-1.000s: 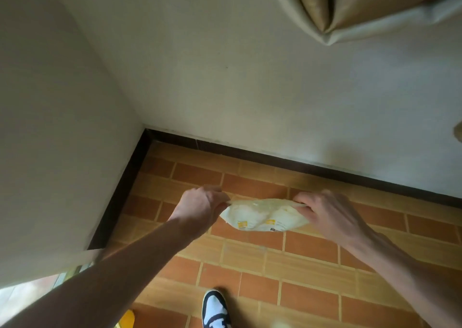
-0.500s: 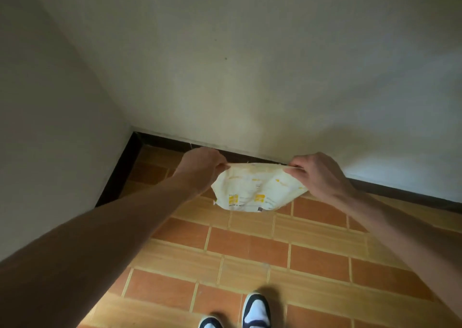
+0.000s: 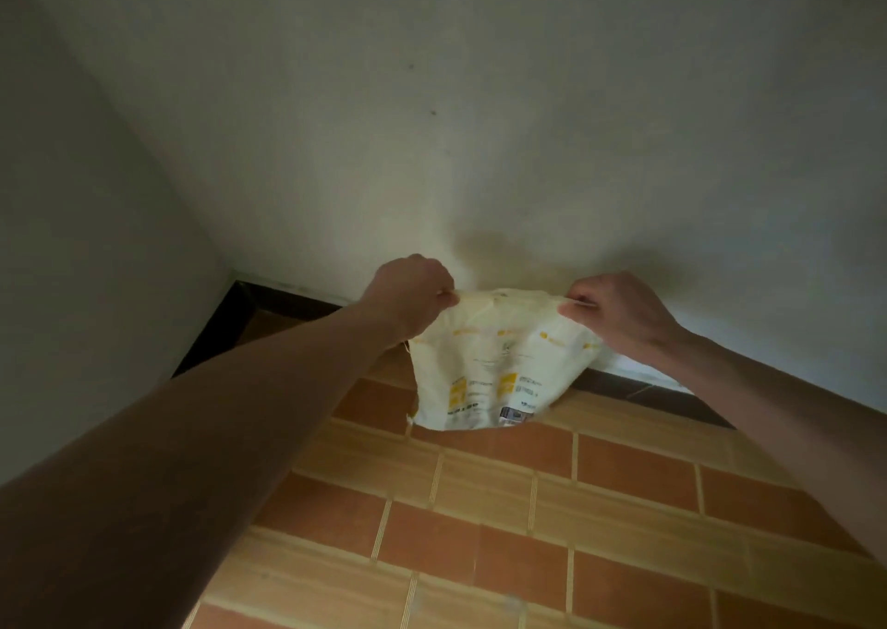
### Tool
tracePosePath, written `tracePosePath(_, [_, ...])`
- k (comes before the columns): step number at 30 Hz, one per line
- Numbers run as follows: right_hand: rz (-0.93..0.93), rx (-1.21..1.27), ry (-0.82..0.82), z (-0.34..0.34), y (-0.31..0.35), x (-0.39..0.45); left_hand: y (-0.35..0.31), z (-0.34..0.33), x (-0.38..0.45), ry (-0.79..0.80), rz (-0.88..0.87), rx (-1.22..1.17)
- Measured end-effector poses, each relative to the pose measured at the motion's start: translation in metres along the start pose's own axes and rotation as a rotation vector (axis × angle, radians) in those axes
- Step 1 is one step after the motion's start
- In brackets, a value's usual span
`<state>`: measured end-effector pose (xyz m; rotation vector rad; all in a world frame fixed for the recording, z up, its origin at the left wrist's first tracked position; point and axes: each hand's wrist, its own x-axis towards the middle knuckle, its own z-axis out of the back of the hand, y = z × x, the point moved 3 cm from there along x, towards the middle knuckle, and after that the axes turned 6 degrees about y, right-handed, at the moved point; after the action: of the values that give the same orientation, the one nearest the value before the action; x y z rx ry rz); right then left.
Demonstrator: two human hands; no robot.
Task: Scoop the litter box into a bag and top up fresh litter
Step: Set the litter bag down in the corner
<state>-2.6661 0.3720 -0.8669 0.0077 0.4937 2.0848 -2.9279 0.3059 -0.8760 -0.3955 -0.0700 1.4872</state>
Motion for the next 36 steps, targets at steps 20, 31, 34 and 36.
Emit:
tracePosePath(20, [-0.024, -0.237, -0.169, -0.003, 0.028, 0.014, 0.008, -0.002, 0.014, -0.161, 0.169, -0.010])
tracePosePath(31, [0.058, -0.243, -0.144, 0.030, 0.145, -0.033, 0.006, 0.058, -0.096, -0.203, 0.255, -0.168])
tracePosePath(34, [0.075, -0.279, -0.137, 0.051, 0.181, -0.045, 0.006, 0.086, -0.134, -0.233, 0.291, -0.176])
tracePosePath(36, [0.088, -0.301, -0.124, 0.064, 0.204, -0.053, 0.005, 0.103, -0.159, -0.233, 0.293, -0.150])
